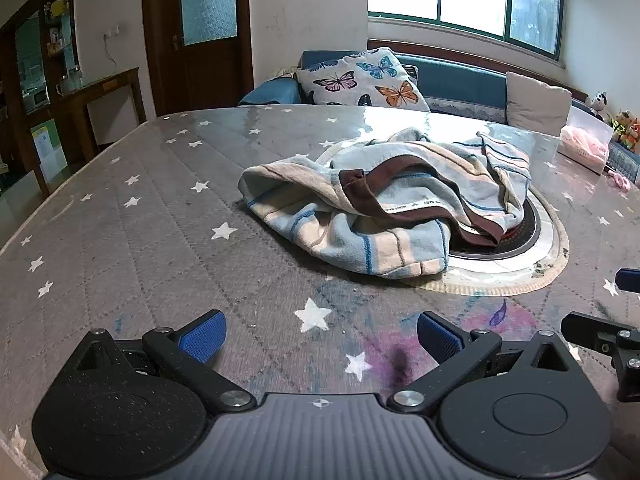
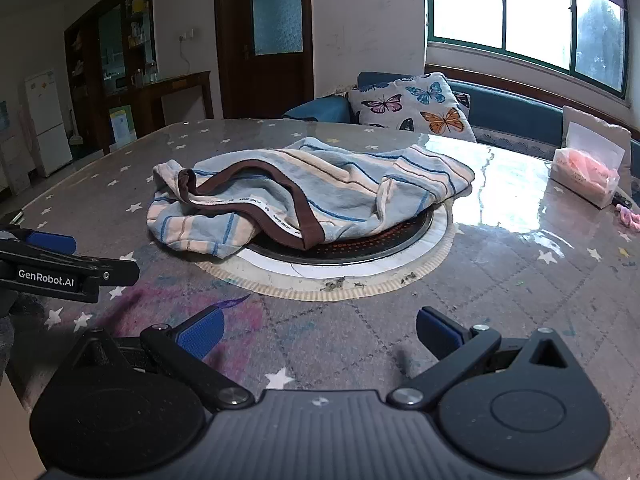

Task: Fold clothes

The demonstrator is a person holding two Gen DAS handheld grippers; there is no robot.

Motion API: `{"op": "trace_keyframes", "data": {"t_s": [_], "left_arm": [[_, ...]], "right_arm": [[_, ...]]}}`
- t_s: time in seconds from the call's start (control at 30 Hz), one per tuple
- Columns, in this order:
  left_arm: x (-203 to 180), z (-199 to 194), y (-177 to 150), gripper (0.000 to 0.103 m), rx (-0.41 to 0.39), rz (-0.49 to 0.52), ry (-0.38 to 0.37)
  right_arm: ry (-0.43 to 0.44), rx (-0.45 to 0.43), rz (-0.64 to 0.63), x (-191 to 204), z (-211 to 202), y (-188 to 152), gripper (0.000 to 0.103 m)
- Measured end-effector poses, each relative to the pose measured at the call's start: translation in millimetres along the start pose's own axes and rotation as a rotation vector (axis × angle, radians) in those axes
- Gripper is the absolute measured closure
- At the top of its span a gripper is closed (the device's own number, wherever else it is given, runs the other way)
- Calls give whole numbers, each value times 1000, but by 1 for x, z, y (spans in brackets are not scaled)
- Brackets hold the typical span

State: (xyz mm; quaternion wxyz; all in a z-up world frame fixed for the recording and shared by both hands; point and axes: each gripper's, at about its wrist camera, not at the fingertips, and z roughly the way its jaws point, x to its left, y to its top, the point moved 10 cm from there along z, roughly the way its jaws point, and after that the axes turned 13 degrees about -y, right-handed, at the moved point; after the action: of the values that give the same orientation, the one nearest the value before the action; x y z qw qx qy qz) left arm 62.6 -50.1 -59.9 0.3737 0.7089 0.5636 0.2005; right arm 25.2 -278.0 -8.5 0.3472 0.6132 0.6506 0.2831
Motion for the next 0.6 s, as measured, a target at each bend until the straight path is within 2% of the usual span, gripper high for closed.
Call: {"op": "trace_keyframes", "data": {"t_s": [0.6], "left_arm": [[7,12,10,0,13,15,11]], "right_arm": [[11,13,-24,5,15,8,0]]}}
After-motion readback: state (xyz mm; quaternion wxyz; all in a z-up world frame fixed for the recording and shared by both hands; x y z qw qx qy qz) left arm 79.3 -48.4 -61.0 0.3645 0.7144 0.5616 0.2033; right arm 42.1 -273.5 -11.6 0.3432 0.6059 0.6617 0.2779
